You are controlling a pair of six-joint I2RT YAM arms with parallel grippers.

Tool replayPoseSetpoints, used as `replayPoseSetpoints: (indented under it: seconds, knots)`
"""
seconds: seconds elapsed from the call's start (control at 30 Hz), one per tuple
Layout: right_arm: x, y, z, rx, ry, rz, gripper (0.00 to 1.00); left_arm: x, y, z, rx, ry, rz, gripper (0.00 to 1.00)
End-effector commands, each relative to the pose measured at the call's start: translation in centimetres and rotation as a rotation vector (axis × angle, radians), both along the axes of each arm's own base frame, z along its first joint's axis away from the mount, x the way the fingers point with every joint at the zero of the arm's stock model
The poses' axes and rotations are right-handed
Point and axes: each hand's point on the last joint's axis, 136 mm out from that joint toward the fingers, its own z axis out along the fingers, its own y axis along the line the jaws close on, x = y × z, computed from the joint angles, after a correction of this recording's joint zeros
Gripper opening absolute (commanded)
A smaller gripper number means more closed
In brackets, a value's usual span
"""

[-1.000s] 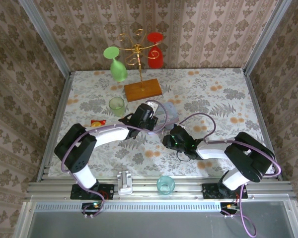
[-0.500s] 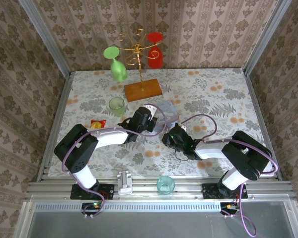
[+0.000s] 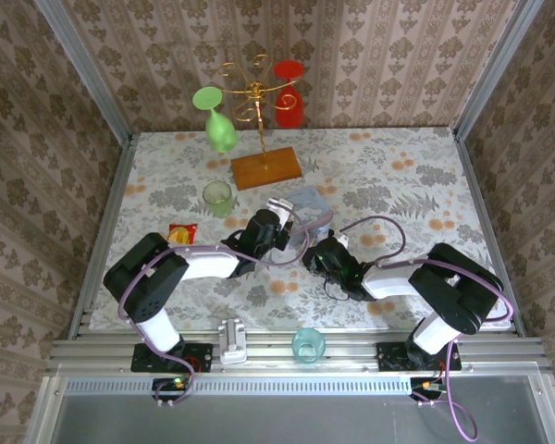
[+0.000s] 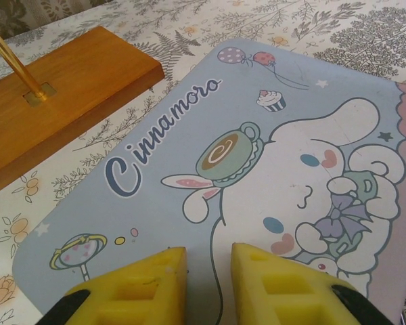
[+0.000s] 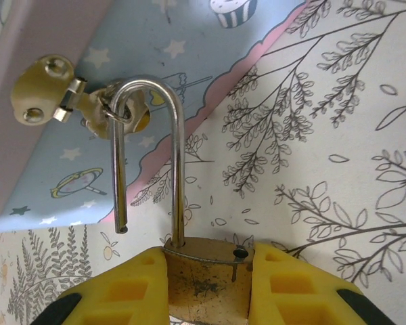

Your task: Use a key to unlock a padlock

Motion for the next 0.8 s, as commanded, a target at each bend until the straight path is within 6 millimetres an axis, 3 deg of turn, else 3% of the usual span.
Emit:
replayPoseSetpoints:
  seconds: [0.0, 0.33, 0.53, 0.77]
  knots:
    - [2.3, -1.3, 2.6, 0.026, -0.126, -0.125, 0.2, -7.1, 5.3, -11.6, 0.354, 0.317, -0.088, 0.24]
    - [3.6, 1.0, 4.0, 0.089, -0.194, -0.156, 0.2, -7.2, 5.4, -11.4, 0.36, 0.299, -0.105, 0.24]
    - [3.7, -0.7, 4.9, 0.058, -0.231, -0.204, 0.2, -7.1, 5.4, -11.4, 0.363, 0.297, -0.103, 0.25]
    - [4.6, -1.1, 5.6, 0.057, -0.255, -0.204, 0.2, -7.2, 5.8, -11.2, 0.377, 0.29, -0.1, 0.24]
